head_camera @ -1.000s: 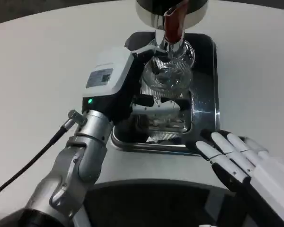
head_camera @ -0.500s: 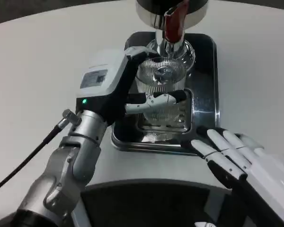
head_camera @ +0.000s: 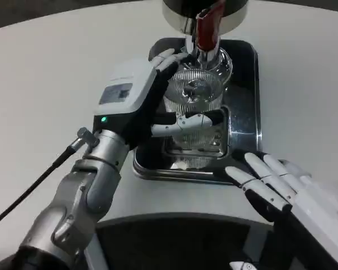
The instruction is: Grasp the cup under the faucet to collect the drink, then remove the cup.
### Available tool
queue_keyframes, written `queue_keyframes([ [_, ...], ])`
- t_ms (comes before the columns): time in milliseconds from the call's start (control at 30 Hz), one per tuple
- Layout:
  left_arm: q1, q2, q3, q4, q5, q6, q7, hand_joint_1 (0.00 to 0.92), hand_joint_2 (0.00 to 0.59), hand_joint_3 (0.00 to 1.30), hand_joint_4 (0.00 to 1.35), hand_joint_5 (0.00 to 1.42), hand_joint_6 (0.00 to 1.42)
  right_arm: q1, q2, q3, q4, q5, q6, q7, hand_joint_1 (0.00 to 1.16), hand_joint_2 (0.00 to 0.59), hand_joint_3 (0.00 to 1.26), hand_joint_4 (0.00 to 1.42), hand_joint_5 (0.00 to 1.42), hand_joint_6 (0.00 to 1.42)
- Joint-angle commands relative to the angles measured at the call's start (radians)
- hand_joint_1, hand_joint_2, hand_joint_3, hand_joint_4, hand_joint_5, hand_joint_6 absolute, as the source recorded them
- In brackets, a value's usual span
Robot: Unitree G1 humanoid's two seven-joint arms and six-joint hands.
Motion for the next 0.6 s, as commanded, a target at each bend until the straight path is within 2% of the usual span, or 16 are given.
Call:
queue_keyframes([
  [33, -0.018, 0.017, -0.006, 0.016, -0.005, -0.015, -0.039, 0.169, 0.054, 0.03, 0.0, 0.12, 0.42, 0.001, -0.002, 0.009, -0.016, -0.009, 0.006, 0.01, 0.4, 0.453, 0.13, 0.0, 0.0, 0.03],
  [300, -0.028, 0.017, -0.007, 0.016, -0.009, -0.016, -0.063, 0.134, 0.066, 0.0, 0.0, 0.08, 0.37, -0.002, -0.002, 0.019, -0.016, -0.013, 0.01, 0.014, 0.4, 0.453, 0.13, 0.0, 0.0, 0.03],
  [500, -0.012, 0.026, 0.003, -0.006, -0.021, -0.055, -0.057, 0.114, 0.069, 0.0, 0.0, 0.08, 0.35, -0.005, 0.0, 0.011, -0.016, -0.006, 0.006, 0.013, 0.4, 0.453, 0.13, 0.0, 0.0, 0.03],
  [600, 0.014, 0.034, 0.018, -0.038, -0.027, -0.077, -0.036, 0.111, 0.069, 0.0, 0.0, 0.09, 0.38, -0.004, 0.001, 0.007, -0.016, -0.002, 0.001, 0.009, 0.4, 0.453, 0.13, 0.0, 0.0, 0.03],
])
